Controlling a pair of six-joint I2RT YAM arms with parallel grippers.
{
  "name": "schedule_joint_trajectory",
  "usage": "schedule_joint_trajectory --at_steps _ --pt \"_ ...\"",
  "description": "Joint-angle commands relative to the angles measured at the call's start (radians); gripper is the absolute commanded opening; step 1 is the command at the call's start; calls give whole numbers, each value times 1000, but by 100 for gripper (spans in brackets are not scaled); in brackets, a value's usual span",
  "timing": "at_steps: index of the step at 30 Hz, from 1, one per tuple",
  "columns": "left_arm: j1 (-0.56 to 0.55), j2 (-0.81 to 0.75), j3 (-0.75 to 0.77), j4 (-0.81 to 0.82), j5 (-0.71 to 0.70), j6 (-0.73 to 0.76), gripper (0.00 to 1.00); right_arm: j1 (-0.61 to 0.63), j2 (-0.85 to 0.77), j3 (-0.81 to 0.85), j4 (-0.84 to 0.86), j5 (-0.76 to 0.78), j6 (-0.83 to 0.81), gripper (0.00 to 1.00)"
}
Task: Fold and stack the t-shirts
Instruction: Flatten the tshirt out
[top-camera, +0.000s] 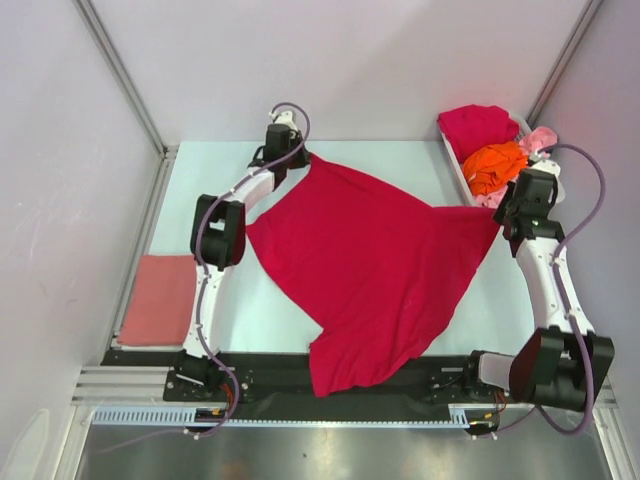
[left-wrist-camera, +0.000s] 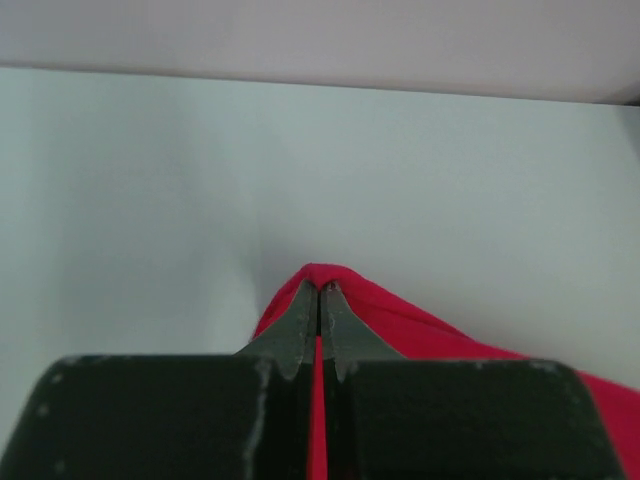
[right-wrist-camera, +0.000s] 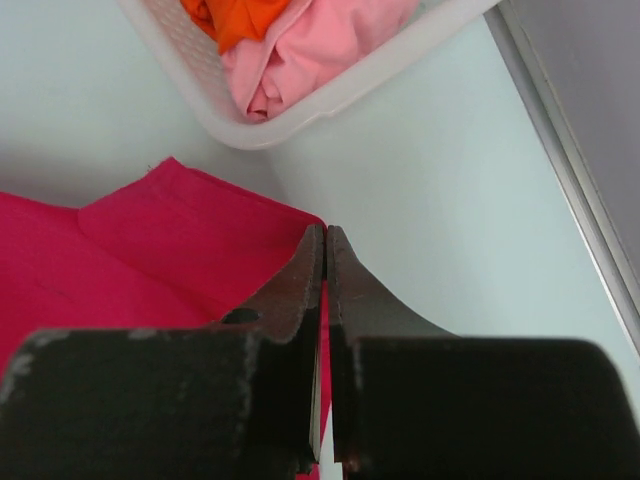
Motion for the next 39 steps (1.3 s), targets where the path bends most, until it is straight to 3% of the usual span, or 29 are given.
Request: schedule_joint_trajectory --at_steps 1,7,15,24,30,39 --pt "12 7 85 88 49 -96 0 -7 57 42 60 -4 -34 0" --pt "23 34 85 88 92 -154 0 51 130 111 -75 -38 -22 0" --pt "62 33 91 -5 221 -216 0 173 65 90 -345 -29 119 0" --pt "75 -93 -9 -188 312 -161 1 248 -90 16 -472 -168 208 0" --pt "129 -58 109 -398 344 -131 1 297 -174 -37 -521 -303 210 0" --pt "143 -105 135 -420 373 -147 0 314 -199 -39 -514 -315 202 0"
